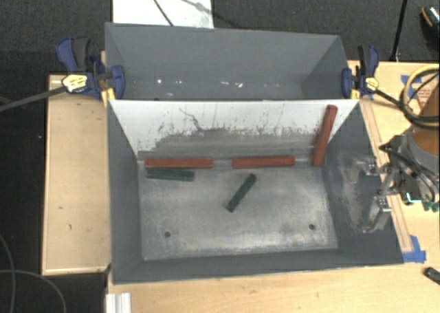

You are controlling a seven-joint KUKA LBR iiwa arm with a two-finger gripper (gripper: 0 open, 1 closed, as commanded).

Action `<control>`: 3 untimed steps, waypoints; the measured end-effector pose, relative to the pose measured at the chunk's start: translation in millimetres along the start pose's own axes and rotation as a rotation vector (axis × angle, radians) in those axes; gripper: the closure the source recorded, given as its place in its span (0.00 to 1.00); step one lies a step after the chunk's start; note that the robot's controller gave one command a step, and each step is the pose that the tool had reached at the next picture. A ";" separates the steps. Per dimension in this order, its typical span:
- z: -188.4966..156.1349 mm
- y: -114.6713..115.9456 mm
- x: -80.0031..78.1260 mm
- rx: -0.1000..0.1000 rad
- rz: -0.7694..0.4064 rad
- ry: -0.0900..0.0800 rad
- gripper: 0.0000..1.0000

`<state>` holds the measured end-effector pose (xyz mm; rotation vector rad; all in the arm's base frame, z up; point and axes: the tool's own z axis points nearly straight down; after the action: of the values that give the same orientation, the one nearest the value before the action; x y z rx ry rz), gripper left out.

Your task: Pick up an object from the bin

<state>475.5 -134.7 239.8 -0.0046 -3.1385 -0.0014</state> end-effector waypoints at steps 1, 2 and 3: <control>61.7 43.6 -30.6 -0.003 0.044 -0.001 0.00; 76.8 123.6 -51.1 -0.003 0.017 -0.005 0.00; 172.0 137.5 -115.6 0.000 -0.065 -0.006 0.00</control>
Offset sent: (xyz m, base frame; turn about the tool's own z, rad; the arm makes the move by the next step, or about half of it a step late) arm 0.0297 0.0399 -0.0586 0.0484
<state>591.0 2.7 67.6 0.0973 -3.1426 -0.0018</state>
